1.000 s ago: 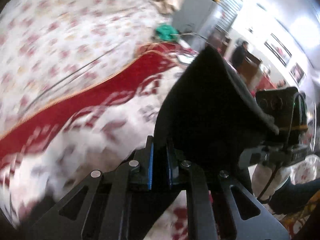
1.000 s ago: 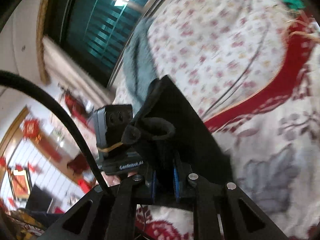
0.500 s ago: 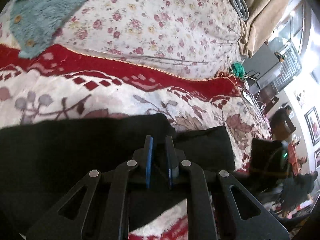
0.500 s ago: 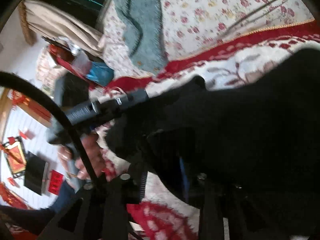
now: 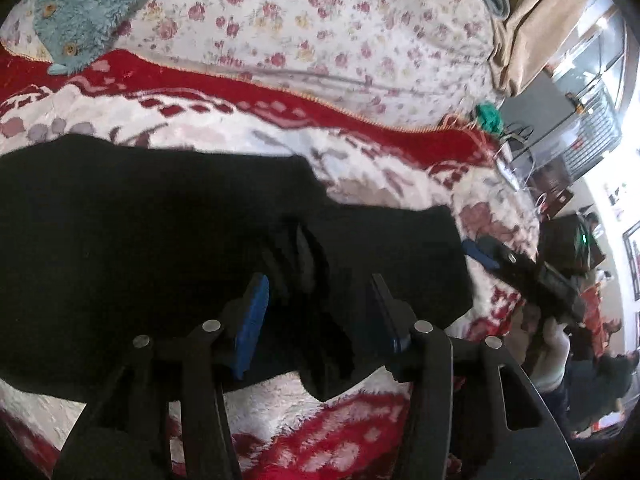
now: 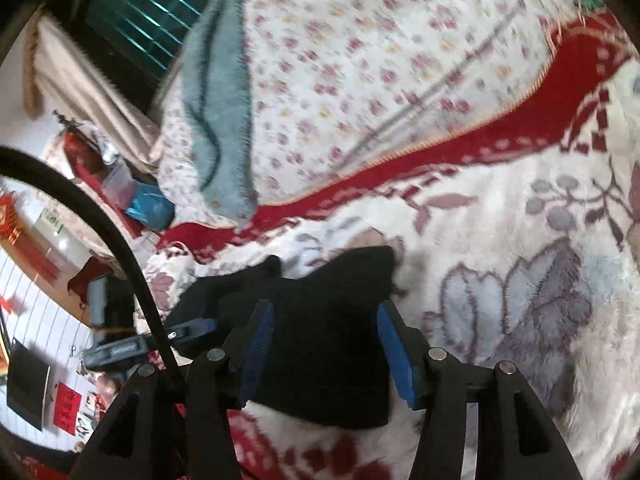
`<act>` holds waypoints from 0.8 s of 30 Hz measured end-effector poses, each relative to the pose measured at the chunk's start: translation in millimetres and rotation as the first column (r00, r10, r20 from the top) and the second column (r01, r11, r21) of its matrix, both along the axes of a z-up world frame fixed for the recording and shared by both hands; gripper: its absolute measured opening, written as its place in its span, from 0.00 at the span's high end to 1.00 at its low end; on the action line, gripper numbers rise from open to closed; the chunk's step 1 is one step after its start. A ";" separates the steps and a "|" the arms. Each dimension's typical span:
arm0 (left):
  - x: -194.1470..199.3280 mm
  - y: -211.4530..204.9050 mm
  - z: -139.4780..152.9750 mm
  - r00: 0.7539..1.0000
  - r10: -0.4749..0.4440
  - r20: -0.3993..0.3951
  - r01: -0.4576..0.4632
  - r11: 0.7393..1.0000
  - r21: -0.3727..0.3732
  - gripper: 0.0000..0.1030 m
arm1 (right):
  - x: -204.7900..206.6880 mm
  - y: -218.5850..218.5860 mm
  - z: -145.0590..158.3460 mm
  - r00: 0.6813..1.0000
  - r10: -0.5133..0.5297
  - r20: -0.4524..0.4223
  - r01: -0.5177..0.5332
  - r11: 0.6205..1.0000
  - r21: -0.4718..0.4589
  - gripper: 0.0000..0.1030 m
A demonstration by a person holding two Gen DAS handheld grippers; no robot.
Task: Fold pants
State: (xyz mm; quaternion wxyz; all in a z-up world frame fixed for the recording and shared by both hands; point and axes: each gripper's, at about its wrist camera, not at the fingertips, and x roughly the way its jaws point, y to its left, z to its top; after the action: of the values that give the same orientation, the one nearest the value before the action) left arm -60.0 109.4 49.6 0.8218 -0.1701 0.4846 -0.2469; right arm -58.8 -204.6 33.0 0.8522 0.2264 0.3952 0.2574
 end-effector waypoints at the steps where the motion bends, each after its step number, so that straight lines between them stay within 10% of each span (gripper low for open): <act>1: 1.5 -3.5 -3.2 1.000 0.002 -0.006 -0.001 1.000 0.017 0.52 | 6.8 1.7 -4.7 1.000 0.016 -0.016 -0.016 1.000 -0.007 0.50; 7: 19.0 -30.8 -15.6 1.000 -0.001 0.000 0.001 0.997 0.072 0.52 | 37.0 6.0 -27.4 0.997 0.054 -0.050 -0.052 0.997 0.055 0.58; 12: 37.3 -52.9 0.9 0.996 -0.050 0.074 0.040 0.991 0.124 0.78 | 24.8 -16.3 -28.8 0.999 -0.034 -0.028 0.037 0.990 0.136 0.76; 24: 27.6 -35.4 -10.6 0.998 0.046 0.042 -0.051 0.990 0.130 0.78 | 22.1 -21.5 -33.1 0.985 -0.160 -0.062 0.165 0.982 0.087 0.64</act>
State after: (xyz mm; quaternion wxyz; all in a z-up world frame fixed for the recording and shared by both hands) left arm -32.4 74.0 39.0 0.8460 -0.1226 0.4796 -0.1979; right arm -36.7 -226.1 -0.1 0.8480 0.3037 0.3863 0.1986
